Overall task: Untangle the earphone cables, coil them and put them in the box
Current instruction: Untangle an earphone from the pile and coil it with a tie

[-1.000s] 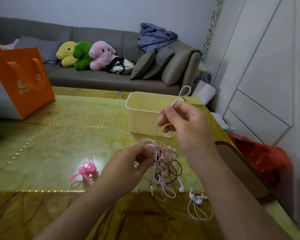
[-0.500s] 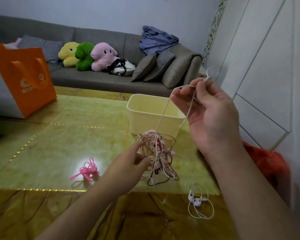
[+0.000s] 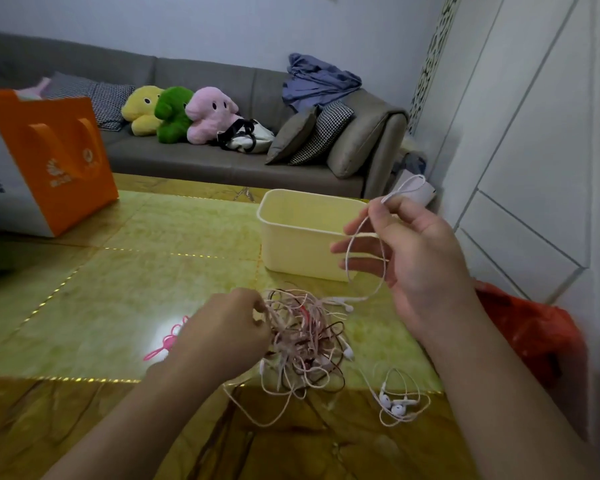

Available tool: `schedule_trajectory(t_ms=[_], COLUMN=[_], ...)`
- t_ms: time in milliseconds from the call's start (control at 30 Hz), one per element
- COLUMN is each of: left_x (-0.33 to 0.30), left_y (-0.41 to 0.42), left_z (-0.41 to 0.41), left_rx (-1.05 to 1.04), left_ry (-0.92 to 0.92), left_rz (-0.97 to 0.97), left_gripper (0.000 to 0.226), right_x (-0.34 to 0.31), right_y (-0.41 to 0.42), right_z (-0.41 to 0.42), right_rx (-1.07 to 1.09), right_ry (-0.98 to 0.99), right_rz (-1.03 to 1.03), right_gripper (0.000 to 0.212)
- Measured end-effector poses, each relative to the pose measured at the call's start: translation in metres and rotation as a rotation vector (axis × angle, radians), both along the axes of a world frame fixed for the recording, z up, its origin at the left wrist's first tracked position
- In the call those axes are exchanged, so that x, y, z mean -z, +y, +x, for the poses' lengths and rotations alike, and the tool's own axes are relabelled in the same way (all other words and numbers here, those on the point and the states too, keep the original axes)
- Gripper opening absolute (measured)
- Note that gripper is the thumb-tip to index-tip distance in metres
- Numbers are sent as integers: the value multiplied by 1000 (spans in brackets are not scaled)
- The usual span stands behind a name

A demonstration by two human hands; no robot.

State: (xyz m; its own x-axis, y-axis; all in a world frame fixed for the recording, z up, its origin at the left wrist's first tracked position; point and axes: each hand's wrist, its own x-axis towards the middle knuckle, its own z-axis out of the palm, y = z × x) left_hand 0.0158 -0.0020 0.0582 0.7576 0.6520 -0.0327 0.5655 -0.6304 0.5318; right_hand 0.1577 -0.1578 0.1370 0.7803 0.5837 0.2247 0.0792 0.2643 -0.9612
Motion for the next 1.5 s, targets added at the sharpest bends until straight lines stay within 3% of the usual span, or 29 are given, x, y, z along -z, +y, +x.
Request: schedule_trajectory(t_ms=[133, 200, 233, 300, 367, 400, 433, 567, 633, 733, 833, 900, 967, 1000, 1067, 1133, 1200, 1333, 1500], left_x=[-16, -19, -18, -19, -16, -15, -16, -14, -19, -22, -24, -24, -22, -20, -17, -16, -15, -14, -16], left_y=[1, -4, -8, -18, -28, -32, -34, -19, -5, 12, 15, 8, -1, -4, -12, -18, -21, -12, 3], left_z=[-11, -12, -12, -9, -1, 2, 4, 2, -3, -10, -13, -13, -12, -11, -9, -7, -6, -10, -16], left_rx=[-99, -89, -44, 125, 318, 355, 348, 80, -49, -68, 8, 74, 104, 118, 159, 204, 206, 215, 306], left_ry=[-29, -192, -314, -466, -483, -483, -513, -720, -823, -867, -832, -785, -728, -694, -619, -568, -541, -515, -515], left_rz=[244, 279, 231, -47, -333, -384, -422, -685, -867, -1041, -1157, -1145, -1043, -995, -935, -846, -782, -763, -939], left_gripper=[25, 36, 35, 32, 29, 19, 11, 26, 29, 26, 23, 23, 24, 24, 26, 27, 29, 27, 24], right_x=[17, 21, 22, 24, 28, 30, 32, 34, 33, 32, 38, 43, 44, 43, 36, 34, 42, 48, 47], right_y=[-3, -3, -3, -2, 0, 1, 2, -9, -19, -30, -39, -37, -30, -27, -21, -15, -6, 1, -8], right_z=[-3, -6, -7, -8, -9, -10, -10, -3, 5, 20, 32, 35, 22, 15, -7, -29, -38, -29, -11], right_rx=[16, 17, 20, 10, -25, -44, -52, 38, 141, 373, 571, 542, 418, 329, 62, -228, -381, -330, -54], right_ry=[-37, -44, -68, -141, -185, -194, -205, -267, -286, -269, -231, -328, -493, -576, -690, -659, -630, -573, -442], right_rz=[-135, -166, -188, -227, -253, -265, -281, -372, -405, -449, -530, -769, -1084, -1093, -893, -697, -602, -590, -496], right_gripper=[16, 15, 15, 12, 10, 10, 10, 12, 16, 20, 20, 16, 43, 65, 86, 86, 72, 15, 29])
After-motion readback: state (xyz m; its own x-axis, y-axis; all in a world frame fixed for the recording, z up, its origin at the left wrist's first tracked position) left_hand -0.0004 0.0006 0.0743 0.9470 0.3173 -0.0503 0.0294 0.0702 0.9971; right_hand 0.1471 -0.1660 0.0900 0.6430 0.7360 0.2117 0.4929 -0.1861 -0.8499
